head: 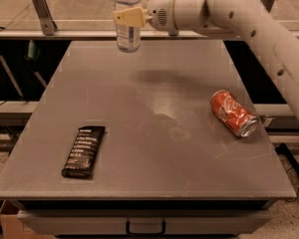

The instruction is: Pick blue plastic bottle

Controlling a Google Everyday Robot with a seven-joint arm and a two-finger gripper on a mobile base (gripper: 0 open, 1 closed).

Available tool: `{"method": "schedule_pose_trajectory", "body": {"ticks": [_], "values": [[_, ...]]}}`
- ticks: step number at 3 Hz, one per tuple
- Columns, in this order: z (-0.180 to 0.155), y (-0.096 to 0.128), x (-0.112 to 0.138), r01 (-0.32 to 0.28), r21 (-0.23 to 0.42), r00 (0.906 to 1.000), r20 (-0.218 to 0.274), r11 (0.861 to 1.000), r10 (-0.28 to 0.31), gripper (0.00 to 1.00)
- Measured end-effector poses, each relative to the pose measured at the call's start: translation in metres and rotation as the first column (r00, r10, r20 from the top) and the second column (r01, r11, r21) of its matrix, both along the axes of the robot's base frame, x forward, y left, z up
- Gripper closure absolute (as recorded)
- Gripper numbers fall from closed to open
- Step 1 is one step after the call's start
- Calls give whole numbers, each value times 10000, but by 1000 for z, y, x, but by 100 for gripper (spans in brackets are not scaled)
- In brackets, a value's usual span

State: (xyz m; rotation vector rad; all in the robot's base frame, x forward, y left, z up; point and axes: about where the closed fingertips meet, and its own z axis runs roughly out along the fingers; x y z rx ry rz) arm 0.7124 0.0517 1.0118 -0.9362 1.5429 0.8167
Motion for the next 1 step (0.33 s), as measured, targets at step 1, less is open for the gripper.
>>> {"method": "schedule_pose_trajectory", "body": {"ticks": [1], "values": [[2, -18, -2, 189, 27, 9998, 63, 9998, -189, 100]]}}
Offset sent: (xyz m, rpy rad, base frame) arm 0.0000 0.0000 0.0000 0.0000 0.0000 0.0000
